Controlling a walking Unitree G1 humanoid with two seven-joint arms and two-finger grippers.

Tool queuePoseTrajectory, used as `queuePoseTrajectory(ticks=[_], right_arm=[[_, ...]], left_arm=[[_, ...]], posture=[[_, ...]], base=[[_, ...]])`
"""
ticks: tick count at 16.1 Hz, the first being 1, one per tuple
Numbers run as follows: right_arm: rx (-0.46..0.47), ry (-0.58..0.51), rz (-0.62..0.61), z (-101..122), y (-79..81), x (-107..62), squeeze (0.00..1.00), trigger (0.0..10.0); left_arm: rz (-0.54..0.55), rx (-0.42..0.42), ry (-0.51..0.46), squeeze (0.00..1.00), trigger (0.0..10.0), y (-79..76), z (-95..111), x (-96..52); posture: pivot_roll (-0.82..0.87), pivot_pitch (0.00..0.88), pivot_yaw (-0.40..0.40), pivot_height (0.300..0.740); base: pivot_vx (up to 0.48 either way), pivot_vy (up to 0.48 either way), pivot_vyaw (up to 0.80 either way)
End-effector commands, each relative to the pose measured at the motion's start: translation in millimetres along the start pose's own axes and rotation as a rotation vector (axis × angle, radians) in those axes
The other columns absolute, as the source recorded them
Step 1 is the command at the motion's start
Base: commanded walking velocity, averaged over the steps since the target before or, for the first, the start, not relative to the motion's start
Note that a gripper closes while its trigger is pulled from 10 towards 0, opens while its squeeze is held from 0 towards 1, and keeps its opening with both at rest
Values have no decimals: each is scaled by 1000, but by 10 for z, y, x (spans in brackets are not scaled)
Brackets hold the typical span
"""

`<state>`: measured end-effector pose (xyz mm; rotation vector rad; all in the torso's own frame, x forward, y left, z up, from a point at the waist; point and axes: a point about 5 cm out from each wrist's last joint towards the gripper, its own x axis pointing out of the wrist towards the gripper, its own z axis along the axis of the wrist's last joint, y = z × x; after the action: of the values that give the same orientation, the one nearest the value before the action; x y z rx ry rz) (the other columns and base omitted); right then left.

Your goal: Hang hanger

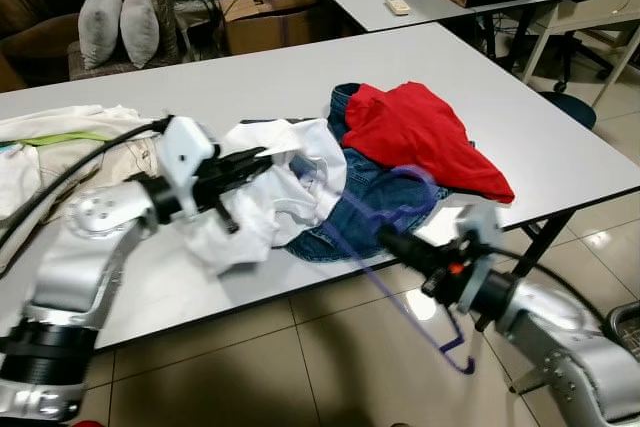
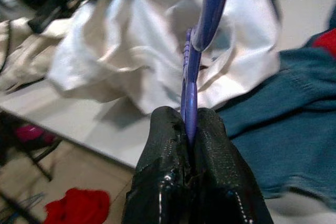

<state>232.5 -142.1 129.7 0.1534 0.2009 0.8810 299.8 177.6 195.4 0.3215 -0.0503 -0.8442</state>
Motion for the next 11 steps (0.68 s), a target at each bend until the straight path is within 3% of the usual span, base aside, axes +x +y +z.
queuePoseTrajectory(ticks=[1,5,8,11], right_arm=[[-8,-7,19,58,15,51,0,10000],[28,-28,-115,100,-145,107,0,10000],[185,30,-186,-25,-226,125,0,10000],[231,-9,-237,-19,-298,129,0,10000]], left_arm=[[-1,36,-21,0,0,-2,106,50],[-56,47,-14,0,0,-64,103,19],[-99,84,-1,0,0,-96,120,-61],[-148,118,86,0,353,-124,23,-149]], posture=[[-136,0,51,740],[-131,0,43,740],[-128,0,32,740],[-127,0,30,740]], base=[[0,0,0],[0,0,0],[0,0,0],[0,0,0]])
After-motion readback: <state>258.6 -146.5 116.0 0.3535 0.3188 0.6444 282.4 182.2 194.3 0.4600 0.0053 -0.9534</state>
